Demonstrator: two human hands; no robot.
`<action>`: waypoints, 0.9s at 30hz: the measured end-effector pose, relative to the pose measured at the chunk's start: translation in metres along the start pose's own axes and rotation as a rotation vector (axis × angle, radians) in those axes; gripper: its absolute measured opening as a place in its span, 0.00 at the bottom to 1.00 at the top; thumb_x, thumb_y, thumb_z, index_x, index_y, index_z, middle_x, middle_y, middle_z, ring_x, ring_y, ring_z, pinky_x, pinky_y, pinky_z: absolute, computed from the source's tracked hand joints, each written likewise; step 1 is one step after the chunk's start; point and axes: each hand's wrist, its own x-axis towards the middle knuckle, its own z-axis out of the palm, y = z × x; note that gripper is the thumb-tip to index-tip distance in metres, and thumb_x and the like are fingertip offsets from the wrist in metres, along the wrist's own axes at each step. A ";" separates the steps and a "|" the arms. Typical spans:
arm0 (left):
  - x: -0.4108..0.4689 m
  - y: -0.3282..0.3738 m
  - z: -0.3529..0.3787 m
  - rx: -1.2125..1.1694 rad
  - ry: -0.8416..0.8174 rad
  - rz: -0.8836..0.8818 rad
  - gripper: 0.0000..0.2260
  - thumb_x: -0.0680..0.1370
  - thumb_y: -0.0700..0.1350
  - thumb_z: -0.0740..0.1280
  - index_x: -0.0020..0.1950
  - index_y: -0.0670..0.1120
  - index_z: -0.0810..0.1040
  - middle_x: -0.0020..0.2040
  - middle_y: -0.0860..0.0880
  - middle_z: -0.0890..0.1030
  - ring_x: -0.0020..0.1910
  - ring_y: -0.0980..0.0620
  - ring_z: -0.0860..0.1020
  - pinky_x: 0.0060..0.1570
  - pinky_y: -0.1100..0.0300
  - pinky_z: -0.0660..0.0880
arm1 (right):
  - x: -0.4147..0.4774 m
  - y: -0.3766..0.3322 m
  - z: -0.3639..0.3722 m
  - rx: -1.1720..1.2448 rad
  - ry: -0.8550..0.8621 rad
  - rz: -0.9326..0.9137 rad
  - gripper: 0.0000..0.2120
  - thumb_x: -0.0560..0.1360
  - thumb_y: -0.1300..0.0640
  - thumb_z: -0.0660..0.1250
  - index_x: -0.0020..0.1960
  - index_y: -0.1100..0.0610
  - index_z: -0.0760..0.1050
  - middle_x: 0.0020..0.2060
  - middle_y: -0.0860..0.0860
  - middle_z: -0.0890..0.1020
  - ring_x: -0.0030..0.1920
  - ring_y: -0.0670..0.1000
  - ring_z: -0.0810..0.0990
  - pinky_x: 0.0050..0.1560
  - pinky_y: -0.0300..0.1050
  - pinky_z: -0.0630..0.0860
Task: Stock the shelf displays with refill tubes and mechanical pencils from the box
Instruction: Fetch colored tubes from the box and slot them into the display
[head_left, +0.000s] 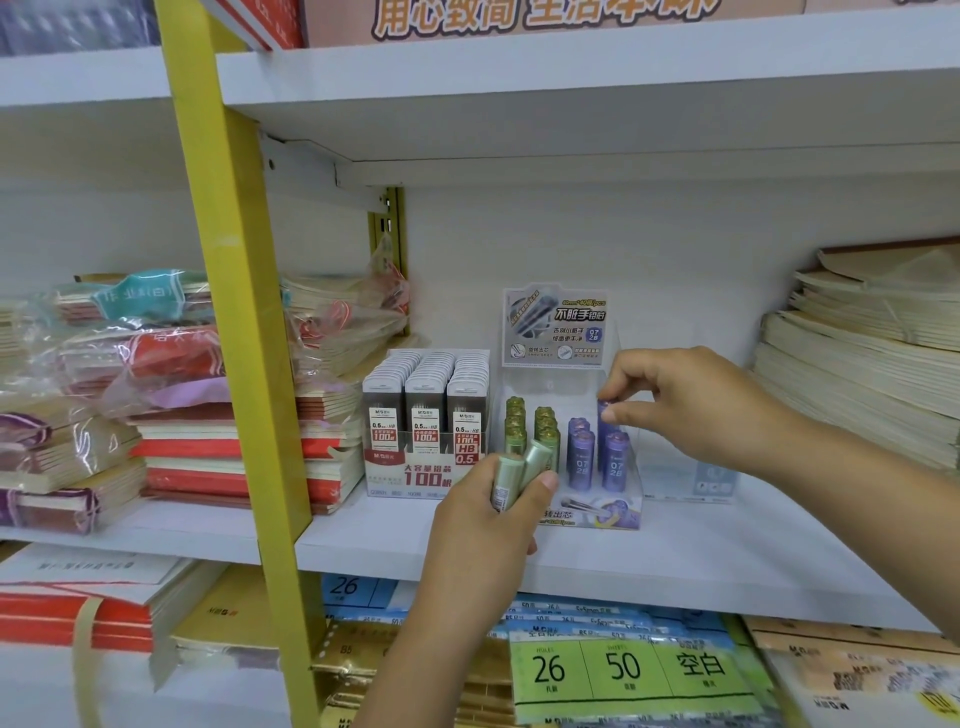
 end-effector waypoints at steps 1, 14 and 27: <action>0.000 0.000 0.000 0.002 0.000 0.001 0.07 0.78 0.55 0.69 0.42 0.55 0.80 0.28 0.56 0.76 0.24 0.62 0.72 0.25 0.72 0.67 | -0.001 0.000 0.001 -0.022 -0.010 0.001 0.10 0.71 0.48 0.74 0.36 0.38 0.74 0.38 0.31 0.80 0.41 0.29 0.74 0.38 0.32 0.65; -0.004 0.008 -0.003 -0.117 -0.036 -0.063 0.03 0.77 0.53 0.70 0.44 0.60 0.81 0.28 0.56 0.77 0.24 0.62 0.73 0.25 0.66 0.69 | -0.012 -0.013 0.002 -0.046 -0.001 0.048 0.09 0.79 0.51 0.63 0.54 0.44 0.80 0.49 0.40 0.80 0.41 0.37 0.73 0.43 0.32 0.67; -0.010 0.017 -0.017 -0.229 -0.154 -0.023 0.10 0.73 0.48 0.75 0.52 0.61 0.84 0.42 0.47 0.86 0.26 0.58 0.74 0.25 0.66 0.69 | -0.062 -0.047 0.021 0.987 0.108 0.261 0.06 0.75 0.63 0.68 0.48 0.54 0.81 0.34 0.53 0.82 0.33 0.48 0.80 0.34 0.37 0.78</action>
